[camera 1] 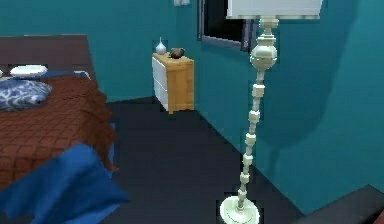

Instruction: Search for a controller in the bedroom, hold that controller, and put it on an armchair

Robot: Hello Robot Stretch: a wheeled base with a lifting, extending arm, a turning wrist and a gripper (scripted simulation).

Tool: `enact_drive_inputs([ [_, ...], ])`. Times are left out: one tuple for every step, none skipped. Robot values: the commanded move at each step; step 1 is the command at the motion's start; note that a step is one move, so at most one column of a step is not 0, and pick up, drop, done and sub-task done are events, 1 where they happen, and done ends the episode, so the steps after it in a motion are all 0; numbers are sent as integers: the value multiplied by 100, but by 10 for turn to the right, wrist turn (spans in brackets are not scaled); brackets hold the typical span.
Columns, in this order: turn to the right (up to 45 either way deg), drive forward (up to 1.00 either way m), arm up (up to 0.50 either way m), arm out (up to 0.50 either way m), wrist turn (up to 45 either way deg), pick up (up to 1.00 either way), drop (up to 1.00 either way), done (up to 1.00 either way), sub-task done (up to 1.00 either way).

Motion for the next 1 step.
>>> enact_drive_inputs([
  [0, 0, 0, 0, 0, 0, 0, 100, 0],
])
